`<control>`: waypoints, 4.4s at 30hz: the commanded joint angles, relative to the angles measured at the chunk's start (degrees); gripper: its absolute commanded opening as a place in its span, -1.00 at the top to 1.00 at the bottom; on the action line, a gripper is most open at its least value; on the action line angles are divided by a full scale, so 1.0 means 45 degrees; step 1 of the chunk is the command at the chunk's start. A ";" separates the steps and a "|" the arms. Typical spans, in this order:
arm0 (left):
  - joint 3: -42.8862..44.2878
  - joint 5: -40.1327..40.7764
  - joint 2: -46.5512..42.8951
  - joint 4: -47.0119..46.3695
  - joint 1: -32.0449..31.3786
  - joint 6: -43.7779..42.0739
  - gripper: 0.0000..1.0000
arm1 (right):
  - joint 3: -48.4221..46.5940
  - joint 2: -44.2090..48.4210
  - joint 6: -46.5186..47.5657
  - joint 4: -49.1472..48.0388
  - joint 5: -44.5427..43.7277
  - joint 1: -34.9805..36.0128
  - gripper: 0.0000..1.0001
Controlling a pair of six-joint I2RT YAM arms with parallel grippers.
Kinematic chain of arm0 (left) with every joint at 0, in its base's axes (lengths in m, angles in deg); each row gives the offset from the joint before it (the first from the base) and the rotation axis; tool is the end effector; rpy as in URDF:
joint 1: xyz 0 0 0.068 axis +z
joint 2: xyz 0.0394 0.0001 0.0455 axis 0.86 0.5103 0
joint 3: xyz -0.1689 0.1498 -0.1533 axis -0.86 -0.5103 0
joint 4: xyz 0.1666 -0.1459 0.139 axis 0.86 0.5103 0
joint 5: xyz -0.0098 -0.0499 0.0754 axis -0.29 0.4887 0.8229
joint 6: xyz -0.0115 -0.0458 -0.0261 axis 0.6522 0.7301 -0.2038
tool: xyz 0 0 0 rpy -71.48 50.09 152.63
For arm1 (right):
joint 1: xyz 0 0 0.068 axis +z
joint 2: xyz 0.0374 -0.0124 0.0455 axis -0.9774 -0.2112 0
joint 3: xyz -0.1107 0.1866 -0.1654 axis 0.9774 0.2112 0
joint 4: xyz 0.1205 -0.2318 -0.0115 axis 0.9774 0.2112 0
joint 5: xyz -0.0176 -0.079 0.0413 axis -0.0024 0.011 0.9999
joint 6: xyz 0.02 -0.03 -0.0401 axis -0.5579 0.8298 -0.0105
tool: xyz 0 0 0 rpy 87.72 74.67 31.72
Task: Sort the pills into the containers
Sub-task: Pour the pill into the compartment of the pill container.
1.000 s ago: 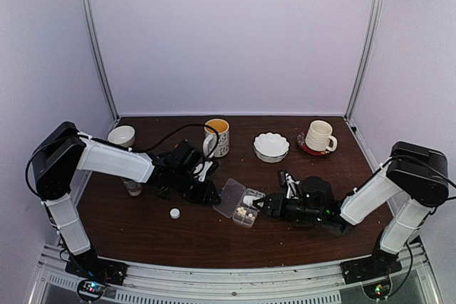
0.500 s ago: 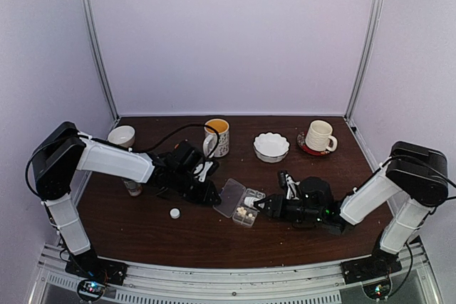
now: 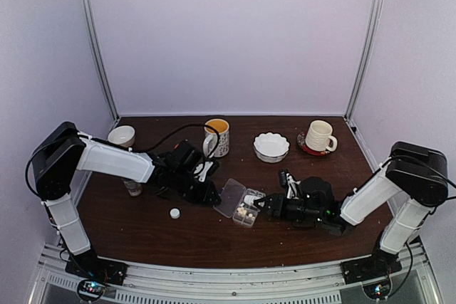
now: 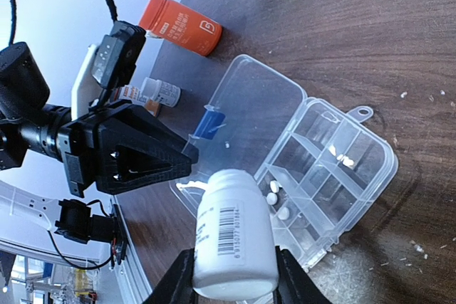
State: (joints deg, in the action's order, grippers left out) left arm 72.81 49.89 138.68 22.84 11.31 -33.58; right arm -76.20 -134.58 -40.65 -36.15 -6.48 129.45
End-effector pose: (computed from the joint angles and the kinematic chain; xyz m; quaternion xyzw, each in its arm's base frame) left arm 0.2298 -0.2726 0.1481 0.1356 0.9296 -0.3225 0.1157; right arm 0.1599 0.2174 0.1157 -0.0419 0.8220 0.5150 0.2395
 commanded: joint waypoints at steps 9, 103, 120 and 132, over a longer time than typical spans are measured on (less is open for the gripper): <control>0.0455 -0.0078 -0.0081 0.0025 -0.0054 -0.0268 0.58 | 0.0904 0.0206 -0.0273 -0.1573 -0.0067 -0.0117 1.00; 0.0764 -0.0111 0.0046 0.0197 -0.0152 -0.0300 0.58 | 0.0171 0.2123 0.0852 0.3068 -0.0590 -0.0187 1.00; 0.0746 -0.0104 0.0055 0.0173 -0.0171 -0.0271 0.58 | 0.0387 0.2481 0.0941 0.3207 -0.0845 -0.0175 1.00; 0.0758 -0.0141 0.0080 0.0148 -0.0191 -0.0262 0.58 | 0.0683 0.1947 0.0534 0.1641 -0.0480 -0.0166 1.00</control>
State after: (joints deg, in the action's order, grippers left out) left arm 74.83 49.85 138.68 24.09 10.83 -34.06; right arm -73.31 -124.77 -37.70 -26.54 -8.64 128.61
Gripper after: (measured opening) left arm 0.210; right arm 0.336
